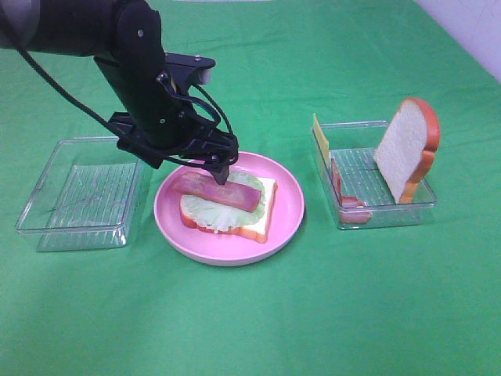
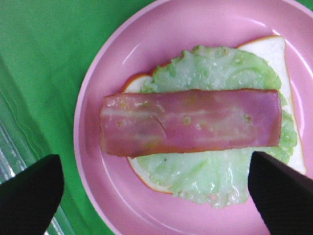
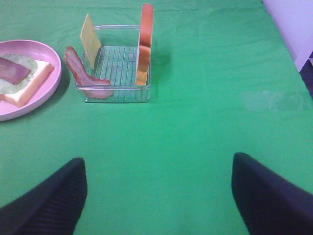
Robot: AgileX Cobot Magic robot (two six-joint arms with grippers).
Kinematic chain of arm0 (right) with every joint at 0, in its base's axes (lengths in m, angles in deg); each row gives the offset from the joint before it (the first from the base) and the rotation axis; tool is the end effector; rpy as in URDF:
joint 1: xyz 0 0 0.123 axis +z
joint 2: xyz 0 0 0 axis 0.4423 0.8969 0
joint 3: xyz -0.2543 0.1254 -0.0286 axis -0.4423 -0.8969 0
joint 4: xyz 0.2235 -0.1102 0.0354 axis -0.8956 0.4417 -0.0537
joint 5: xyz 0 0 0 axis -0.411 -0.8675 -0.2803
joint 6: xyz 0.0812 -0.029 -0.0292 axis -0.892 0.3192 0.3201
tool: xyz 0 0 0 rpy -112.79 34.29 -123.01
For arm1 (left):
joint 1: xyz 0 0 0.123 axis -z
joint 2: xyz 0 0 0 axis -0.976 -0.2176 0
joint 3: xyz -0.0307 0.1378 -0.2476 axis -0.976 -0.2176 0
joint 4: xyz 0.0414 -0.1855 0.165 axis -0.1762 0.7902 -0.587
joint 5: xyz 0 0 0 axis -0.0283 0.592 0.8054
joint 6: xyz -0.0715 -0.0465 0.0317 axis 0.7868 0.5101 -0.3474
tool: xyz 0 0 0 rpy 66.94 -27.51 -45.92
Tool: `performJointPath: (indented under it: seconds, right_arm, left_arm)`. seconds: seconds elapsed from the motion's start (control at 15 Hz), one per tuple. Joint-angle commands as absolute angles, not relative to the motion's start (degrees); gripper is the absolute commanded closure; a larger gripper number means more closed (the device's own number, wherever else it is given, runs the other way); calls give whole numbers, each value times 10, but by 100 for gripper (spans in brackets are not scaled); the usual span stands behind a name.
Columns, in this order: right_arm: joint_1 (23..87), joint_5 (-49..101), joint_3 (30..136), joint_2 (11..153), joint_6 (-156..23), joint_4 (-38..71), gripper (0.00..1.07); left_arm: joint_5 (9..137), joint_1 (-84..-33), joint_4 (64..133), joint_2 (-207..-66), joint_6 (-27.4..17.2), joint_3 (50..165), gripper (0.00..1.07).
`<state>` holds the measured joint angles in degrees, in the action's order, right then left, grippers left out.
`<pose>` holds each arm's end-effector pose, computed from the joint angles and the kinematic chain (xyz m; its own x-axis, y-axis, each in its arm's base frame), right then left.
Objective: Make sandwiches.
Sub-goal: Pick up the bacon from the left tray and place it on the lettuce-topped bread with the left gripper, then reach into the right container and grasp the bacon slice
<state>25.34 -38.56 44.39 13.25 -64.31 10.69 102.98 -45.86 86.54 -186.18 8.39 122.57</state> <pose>-0.0066 0.0080 0.2782 -0.4477 -0.0572 -0.8923 -0.0896 0.9958 -0.0189 0.3672 -0.2284 0.1723 -0.8828 0.3093 -0.3534 0.3635 0.9265 -0.0970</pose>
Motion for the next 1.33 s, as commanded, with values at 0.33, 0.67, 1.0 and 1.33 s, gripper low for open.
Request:
performJointPath:
  seconds: [0.33,0.67,1.0,1.33]
  right_arm:
    - [250,-381,444,124,-637,107,31]
    - [250,-381,444,124,-637,107,31]
    - [250,-381,444,124,-637,109,31]
    - [250,-346,459,166,-637,107,31]
  left_arm:
    - [1167,-459,797,-1770,87,1231,5]
    - [1309,-459,771,-1615,87,1209,8]
    - [1321,-459,781,-1367,91,1039,10]
    - [1320,-459,781,-1136,91,878,10]
